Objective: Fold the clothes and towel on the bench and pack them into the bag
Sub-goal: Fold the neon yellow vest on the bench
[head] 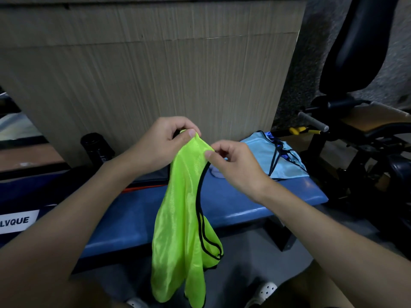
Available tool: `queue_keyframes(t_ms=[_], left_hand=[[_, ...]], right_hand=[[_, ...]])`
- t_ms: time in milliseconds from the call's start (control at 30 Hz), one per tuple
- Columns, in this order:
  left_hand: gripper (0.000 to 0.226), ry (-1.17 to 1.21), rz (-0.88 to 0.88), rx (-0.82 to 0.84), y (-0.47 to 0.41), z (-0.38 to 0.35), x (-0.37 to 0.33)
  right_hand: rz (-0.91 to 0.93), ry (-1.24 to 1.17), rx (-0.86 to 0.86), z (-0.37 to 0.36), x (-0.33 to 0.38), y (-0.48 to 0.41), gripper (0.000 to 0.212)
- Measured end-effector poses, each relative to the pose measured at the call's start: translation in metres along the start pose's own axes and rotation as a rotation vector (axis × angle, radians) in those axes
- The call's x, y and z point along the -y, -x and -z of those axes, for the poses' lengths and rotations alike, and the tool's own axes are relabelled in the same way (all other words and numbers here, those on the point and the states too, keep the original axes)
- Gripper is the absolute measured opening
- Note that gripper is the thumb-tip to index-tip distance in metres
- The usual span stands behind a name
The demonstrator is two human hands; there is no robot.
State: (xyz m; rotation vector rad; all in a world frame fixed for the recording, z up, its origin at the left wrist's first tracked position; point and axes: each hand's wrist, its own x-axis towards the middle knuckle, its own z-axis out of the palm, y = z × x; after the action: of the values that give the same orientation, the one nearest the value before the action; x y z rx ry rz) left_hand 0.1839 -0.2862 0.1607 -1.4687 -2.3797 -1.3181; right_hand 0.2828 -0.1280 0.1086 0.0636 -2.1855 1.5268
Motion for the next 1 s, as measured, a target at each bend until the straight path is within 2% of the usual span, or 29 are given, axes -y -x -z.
queue_keyframes(t_ms=[100,167,267,300,367,500,567,633,667,733,833,1000], left_hand=[[0.017,-0.020,0.032,-0.001,0.003,0.002,0.005],[0.008,-0.046,0.058,0.058,0.006,0.003,0.003],[0.043,-0.099,0.092,0.246,0.011,0.003,-0.005],[0.038,-0.092,0.093,0.279,0.012,0.001,-0.006],[0.021,-0.046,0.086,0.213,0.012,0.000,-0.006],[0.025,0.035,0.057,0.030,0.011,0.004,-0.004],[0.024,0.058,0.047,0.007,0.009,0.006,-0.007],[0.020,0.084,0.033,0.003,0.007,0.006,-0.011],[0.017,0.097,0.025,0.004,0.006,0.005,-0.012],[0.012,0.131,0.024,0.004,0.004,0.003,-0.015],[0.008,0.132,0.040,-0.035,0.004,0.004,-0.016],[0.004,0.066,0.048,-0.186,0.002,0.014,-0.019]], right_hand=[[-0.011,0.032,0.012,0.001,0.002,-0.003,0.019],[-0.025,-0.018,0.047,-0.001,0.005,-0.003,0.020],[-0.022,-0.126,0.025,-0.005,0.014,-0.004,0.020],[-0.022,-0.175,0.017,-0.006,0.017,-0.005,0.019],[-0.004,-0.196,0.000,-0.004,0.018,-0.006,0.017],[-0.034,-0.193,0.037,0.004,0.000,0.002,0.006],[-0.132,-0.138,0.136,0.006,-0.018,0.011,0.029],[-0.169,0.049,0.221,0.004,-0.040,0.020,0.052],[-0.165,0.128,0.236,0.001,-0.047,0.024,0.048],[-0.121,0.192,0.197,-0.005,-0.056,0.027,0.011],[-0.106,0.138,0.119,-0.005,-0.061,0.026,0.033],[-0.130,0.153,0.197,0.000,-0.060,0.027,0.030]])
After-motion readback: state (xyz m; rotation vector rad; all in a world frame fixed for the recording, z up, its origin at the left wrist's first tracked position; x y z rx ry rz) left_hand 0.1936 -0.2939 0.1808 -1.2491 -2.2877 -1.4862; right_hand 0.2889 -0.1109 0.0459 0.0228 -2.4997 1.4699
